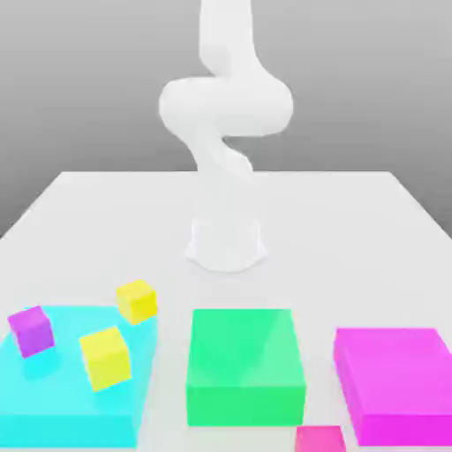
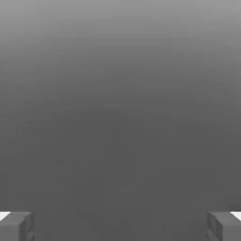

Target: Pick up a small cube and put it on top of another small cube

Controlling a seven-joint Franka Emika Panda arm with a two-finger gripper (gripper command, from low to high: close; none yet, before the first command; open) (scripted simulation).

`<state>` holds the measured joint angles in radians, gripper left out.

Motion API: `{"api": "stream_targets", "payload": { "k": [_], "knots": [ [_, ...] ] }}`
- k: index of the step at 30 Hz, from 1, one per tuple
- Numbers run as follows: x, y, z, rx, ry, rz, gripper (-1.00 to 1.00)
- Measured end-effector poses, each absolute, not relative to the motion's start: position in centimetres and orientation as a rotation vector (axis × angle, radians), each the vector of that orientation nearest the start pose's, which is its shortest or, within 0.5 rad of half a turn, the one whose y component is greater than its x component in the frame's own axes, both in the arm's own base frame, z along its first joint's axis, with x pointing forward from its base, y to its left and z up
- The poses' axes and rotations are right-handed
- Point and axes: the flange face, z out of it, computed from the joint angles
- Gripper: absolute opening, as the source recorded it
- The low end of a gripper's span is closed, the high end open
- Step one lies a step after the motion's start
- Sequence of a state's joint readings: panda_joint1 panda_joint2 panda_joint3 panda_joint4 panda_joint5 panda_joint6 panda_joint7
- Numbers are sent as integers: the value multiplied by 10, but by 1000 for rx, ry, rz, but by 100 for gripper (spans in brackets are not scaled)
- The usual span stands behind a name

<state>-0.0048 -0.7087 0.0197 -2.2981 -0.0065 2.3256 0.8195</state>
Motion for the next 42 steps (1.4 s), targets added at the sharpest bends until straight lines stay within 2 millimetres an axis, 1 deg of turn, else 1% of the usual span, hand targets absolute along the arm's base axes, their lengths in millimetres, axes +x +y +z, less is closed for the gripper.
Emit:
{"api": "stream_targets", "payload": {
  "k": [4,8,12,16,19,23,26,29,33,34,39,40,41,42],
  "knots": [
    [429,22,628,-2567,1089,-849,0],
    [469,36,569,-2640,1116,-732,0],
    [500,50,505,-2707,1138,-609,0],
    [522,65,437,-2768,1154,-479,0],
    [531,78,384,-2810,1158,-378,0],
    [536,92,313,-2856,1171,-236,0],
    [533,103,259,-2884,1179,-126,0],
    [525,113,207,-2905,1184,-26,0],
    [523,116,146,-2909,1185,-1,0],
    [523,116,138,-2909,1185,-1,-100],
    [523,116,138,-2908,1185,-2,-100],
    [522,116,134,-2909,1185,-1,-100],
    [523,116,139,-2908,1185,-1,-100],
    [523,116,149,-2908,1185,-1,-100]
  ]
}}
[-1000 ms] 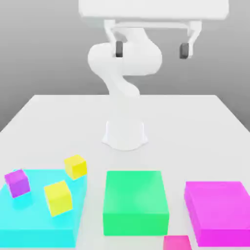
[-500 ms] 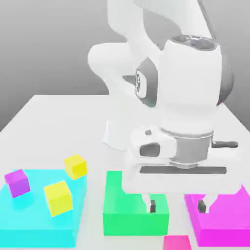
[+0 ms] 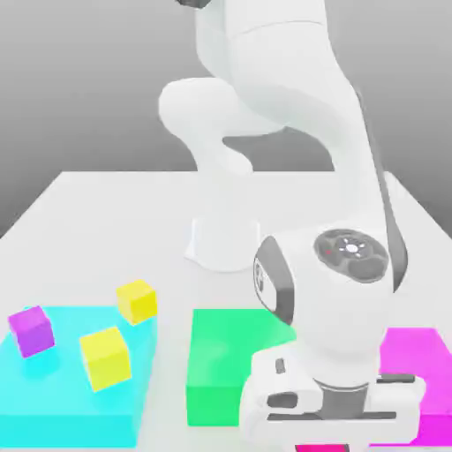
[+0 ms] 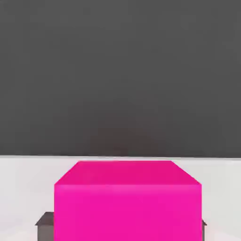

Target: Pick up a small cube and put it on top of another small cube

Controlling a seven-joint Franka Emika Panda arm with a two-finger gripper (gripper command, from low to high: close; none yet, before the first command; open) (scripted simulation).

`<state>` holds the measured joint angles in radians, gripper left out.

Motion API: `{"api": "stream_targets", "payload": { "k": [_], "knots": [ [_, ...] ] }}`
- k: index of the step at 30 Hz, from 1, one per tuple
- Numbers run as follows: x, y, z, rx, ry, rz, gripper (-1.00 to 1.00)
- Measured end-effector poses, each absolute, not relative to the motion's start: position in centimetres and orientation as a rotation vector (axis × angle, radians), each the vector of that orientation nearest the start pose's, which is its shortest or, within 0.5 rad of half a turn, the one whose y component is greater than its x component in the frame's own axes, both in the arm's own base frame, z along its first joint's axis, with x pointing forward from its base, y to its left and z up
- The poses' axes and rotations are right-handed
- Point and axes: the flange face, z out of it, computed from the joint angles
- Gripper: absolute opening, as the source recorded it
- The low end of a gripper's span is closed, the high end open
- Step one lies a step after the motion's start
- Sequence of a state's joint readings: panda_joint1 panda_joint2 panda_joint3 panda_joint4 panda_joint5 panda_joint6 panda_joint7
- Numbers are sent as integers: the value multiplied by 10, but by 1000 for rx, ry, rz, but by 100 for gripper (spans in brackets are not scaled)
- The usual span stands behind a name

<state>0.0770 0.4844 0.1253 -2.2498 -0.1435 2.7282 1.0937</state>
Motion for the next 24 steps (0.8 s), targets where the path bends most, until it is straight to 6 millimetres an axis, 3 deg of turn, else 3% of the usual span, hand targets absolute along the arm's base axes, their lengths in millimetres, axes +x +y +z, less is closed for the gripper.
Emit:
{"api": "stream_targets", "payload": {
  "k": [3,7,11,13,14,16,17,19,20,21,24],
  "knots": [
    [523,114,188,-2907,1190,-1,-100],
    [521,16,224,-2814,1463,-22,-100],
    [495,-84,253,-2661,1749,-26,-100],
    [469,-143,269,-2539,1919,-23,-100],
    [448,-185,277,-2439,2038,-19,-100],
    [391,-262,295,-2205,2263,-8,-100],
    [361,-296,294,-2084,2360,-3,-100],
    [320,-336,274,-1929,2479,-1,-100],
    [337,-317,260,-1999,2423,-1,-100],
    [357,-293,253,-2080,2354,-1,100],
    [357,-293,253,-2077,2356,-1,100]
  ]
}}
